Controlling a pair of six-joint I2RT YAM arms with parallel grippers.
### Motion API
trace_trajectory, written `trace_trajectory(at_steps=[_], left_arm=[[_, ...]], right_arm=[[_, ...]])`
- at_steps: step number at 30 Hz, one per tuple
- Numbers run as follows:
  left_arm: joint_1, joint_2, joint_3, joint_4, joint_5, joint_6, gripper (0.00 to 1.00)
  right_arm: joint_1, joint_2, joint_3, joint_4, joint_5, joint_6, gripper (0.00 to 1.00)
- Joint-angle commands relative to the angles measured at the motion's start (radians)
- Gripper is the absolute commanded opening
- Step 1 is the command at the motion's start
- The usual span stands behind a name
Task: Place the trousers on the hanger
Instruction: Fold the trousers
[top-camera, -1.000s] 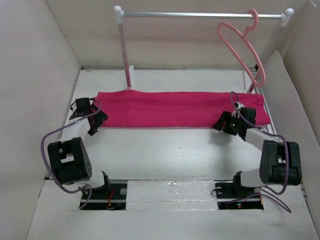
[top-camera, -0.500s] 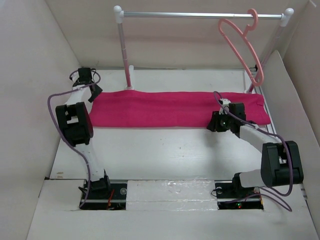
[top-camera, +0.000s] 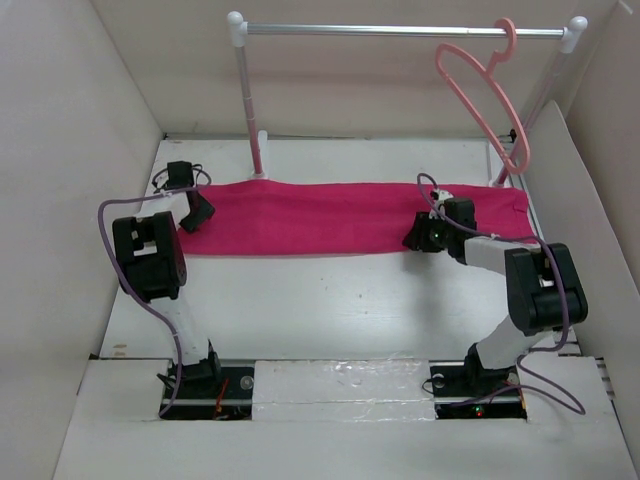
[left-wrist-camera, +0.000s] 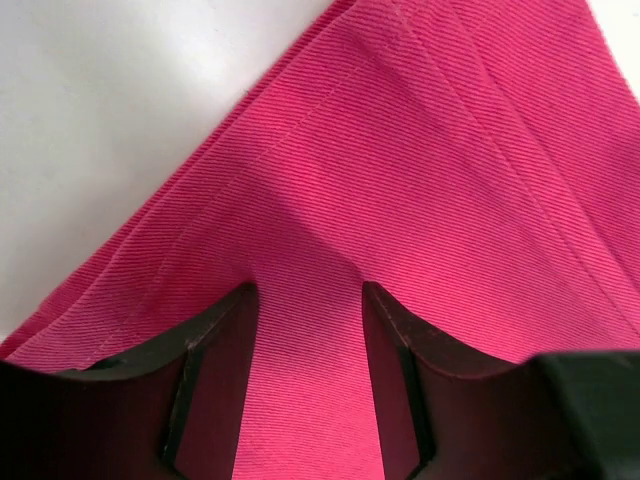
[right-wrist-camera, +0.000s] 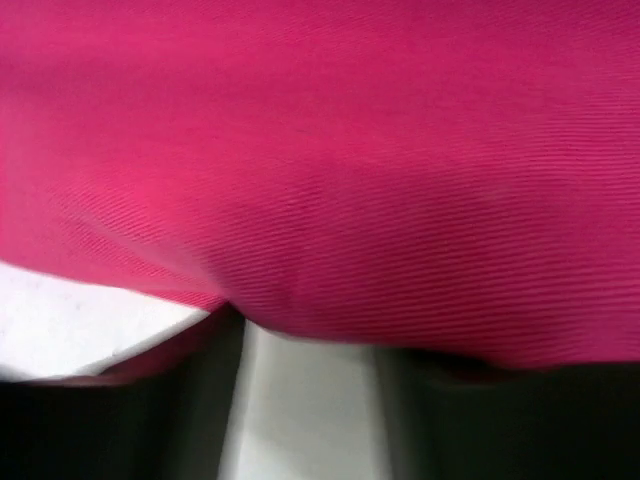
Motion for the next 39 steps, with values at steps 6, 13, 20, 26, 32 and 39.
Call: trace_trajectory(at_steps=[6, 13, 20, 26, 32, 39], left_arm=[[0.045, -0.002, -0.094, -0.064, -0.051, 0.064, 0.43], [0.055, -0.080, -0.200, -0.134, -0.189, 0.078, 0.43], [0.085, -0.233, -0.343, -0.220, -0.342, -0.032, 0.42], [0.085, -0.449, -0.269, -0.248, -0.358, -0.029, 0.43], [0.053, -0.493, -0.202, -0.168, -0.232, 0.067, 0.43], [0.053, -0.254, -0.074, -0.223, -0.120, 0.073, 0.16]], right_arm=[[0.020, -0.033, -0.097, 0.028, 0.091, 0.101, 0.03], [0.000, -0.256, -0.285, -0.137, 0.016, 0.017, 0.00], [0.020, -0.510, -0.394, -0.379, -0.026, -0.040, 0.25], [0.029, -0.601, -0.279, -0.506, -0.040, -0.118, 0.72], [0.113, -0.464, 0.003, -0.479, -0.092, -0.287, 0.53], [0.386, -0.014, 0.451, -0.479, -0.171, -0.508, 0.00]])
